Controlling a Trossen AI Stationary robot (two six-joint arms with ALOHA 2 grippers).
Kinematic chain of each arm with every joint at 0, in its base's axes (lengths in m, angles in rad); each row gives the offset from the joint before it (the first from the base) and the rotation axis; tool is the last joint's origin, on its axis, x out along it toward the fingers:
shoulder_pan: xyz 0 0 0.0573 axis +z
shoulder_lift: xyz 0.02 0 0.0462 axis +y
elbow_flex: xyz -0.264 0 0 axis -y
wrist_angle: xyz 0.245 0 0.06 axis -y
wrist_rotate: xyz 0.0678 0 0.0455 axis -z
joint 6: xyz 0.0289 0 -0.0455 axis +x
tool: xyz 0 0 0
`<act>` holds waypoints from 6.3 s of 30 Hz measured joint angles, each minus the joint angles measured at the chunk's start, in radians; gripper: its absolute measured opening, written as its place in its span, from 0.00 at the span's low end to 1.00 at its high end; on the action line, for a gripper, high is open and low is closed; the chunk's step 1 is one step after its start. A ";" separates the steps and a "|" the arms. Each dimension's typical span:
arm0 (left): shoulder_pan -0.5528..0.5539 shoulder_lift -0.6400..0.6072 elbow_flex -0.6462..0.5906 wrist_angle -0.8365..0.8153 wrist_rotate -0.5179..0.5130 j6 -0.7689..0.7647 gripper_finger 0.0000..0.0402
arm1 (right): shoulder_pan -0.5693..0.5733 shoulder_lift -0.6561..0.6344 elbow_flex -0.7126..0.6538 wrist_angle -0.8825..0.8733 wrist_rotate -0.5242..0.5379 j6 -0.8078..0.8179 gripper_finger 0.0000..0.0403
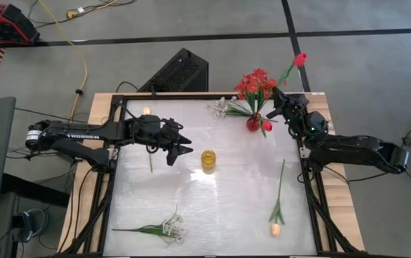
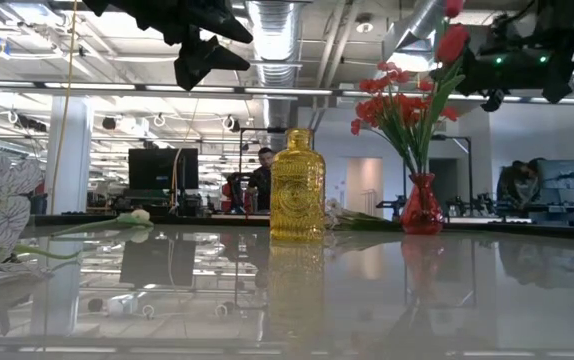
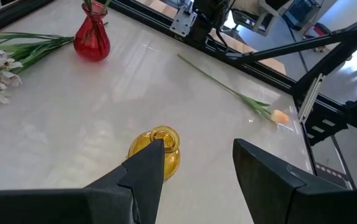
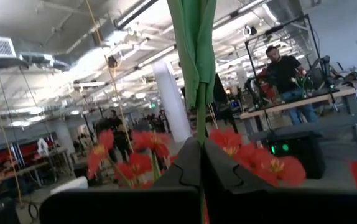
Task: Sort flowers into vase by color
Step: Put the red flower into the red vase, then put the bottom white flowers into the yellow vase
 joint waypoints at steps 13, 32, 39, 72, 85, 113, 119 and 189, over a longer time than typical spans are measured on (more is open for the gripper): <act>0.000 0.000 0.000 -0.007 -0.003 -0.003 0.45 | 0.006 0.133 0.000 0.017 0.000 -0.071 0.06; 0.000 0.001 0.000 -0.025 -0.002 -0.010 0.45 | 0.071 0.194 -0.033 0.023 -0.002 -0.106 0.10; 0.000 0.001 0.000 -0.024 0.001 -0.018 0.45 | 0.070 0.194 -0.033 0.005 -0.023 -0.107 0.24; 0.000 0.001 0.000 -0.067 0.031 0.003 0.45 | 0.139 -0.147 0.307 -1.126 -0.025 -0.135 0.42; 0.000 0.001 0.000 -0.066 0.024 0.003 0.45 | 0.100 -0.071 0.493 -1.421 -0.053 -0.051 0.42; 0.000 0.001 0.000 -0.067 0.024 0.037 0.45 | 0.066 0.208 1.041 -2.154 -0.287 0.140 0.42; 0.000 0.001 0.000 -0.078 -0.003 0.039 0.45 | 0.012 0.151 1.057 -2.230 -0.289 0.170 0.42; -1.078 0.373 -0.002 -0.291 -0.620 -0.423 0.01 | 0.553 -0.075 1.049 -2.104 -0.289 0.665 0.40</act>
